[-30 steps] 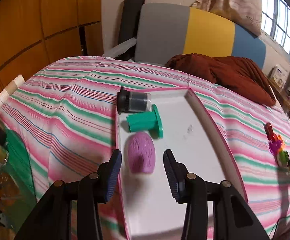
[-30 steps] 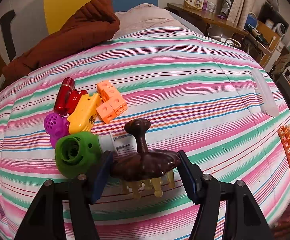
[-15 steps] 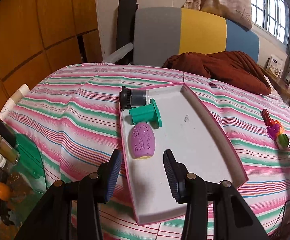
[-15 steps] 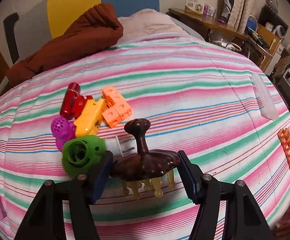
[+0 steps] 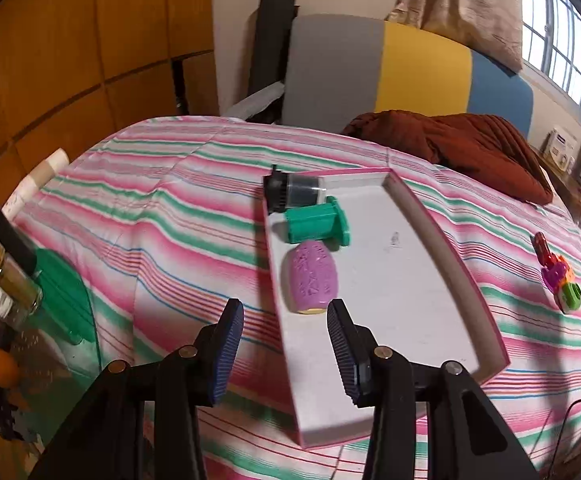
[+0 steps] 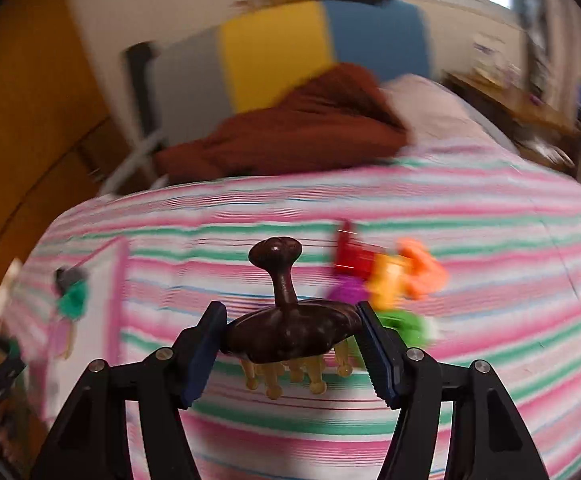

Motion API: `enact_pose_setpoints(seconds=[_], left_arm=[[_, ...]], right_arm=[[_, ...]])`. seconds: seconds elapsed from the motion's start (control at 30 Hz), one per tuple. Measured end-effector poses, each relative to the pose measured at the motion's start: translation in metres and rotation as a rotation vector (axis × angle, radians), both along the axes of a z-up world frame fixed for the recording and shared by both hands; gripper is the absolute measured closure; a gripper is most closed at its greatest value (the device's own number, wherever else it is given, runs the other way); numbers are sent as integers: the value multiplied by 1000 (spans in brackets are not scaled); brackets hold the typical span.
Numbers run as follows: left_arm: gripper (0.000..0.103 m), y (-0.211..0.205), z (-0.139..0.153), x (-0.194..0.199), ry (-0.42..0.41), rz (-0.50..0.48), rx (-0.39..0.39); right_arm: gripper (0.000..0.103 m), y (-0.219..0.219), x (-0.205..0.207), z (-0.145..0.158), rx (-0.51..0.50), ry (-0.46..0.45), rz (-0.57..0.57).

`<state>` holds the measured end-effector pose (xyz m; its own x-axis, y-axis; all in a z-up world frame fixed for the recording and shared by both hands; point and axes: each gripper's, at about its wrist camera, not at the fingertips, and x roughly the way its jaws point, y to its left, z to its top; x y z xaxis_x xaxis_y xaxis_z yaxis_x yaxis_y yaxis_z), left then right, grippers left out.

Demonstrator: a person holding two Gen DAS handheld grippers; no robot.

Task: Organize rigid objects
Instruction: 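Carry the brown brush to the tray and lower it with the right gripper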

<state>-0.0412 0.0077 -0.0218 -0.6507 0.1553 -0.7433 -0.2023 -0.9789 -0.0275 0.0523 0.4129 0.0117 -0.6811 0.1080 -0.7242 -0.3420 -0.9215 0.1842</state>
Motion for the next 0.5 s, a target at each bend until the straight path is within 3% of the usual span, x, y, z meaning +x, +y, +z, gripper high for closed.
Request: enact_pose_setpoints(seconds=[0.23, 0.5], left_arm=[[59, -21, -3, -2, -3, 53, 7], [59, -45, -2, -3, 7, 103, 21]], right_arm=[[38, -115, -38, 1, -29, 7, 291], [38, -237, -75, -41, -92, -90, 554]])
